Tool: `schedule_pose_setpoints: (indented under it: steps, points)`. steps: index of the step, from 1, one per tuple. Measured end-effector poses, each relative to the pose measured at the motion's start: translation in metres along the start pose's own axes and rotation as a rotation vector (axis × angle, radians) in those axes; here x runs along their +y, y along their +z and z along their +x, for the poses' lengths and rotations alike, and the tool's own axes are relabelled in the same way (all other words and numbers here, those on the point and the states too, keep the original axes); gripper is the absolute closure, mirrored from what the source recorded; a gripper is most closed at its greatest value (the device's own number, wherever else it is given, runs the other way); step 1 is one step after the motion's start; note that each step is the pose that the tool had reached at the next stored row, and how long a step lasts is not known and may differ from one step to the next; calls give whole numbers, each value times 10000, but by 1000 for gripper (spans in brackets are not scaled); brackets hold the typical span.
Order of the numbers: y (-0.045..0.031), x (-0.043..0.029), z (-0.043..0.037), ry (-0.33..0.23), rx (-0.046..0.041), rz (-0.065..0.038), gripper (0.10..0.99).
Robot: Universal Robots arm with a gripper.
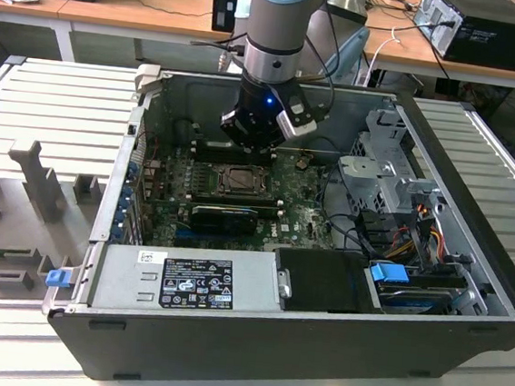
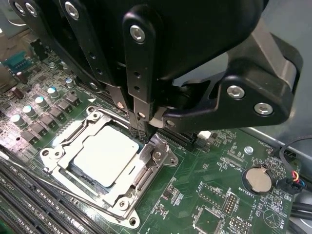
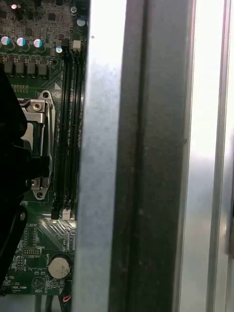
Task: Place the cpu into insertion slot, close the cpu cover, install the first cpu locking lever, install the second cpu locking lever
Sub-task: 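Install the second cpu locking lever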
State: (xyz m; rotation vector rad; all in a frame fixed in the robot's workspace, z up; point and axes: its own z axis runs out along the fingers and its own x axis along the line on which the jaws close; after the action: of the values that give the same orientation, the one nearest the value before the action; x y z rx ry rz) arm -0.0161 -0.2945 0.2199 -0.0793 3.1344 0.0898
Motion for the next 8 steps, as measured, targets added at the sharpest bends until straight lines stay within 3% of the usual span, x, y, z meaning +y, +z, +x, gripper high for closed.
schedule_pose_setpoints:
  steps: [8]
  points:
    - [-2, -40, 1, 0, -1, 0, 980]
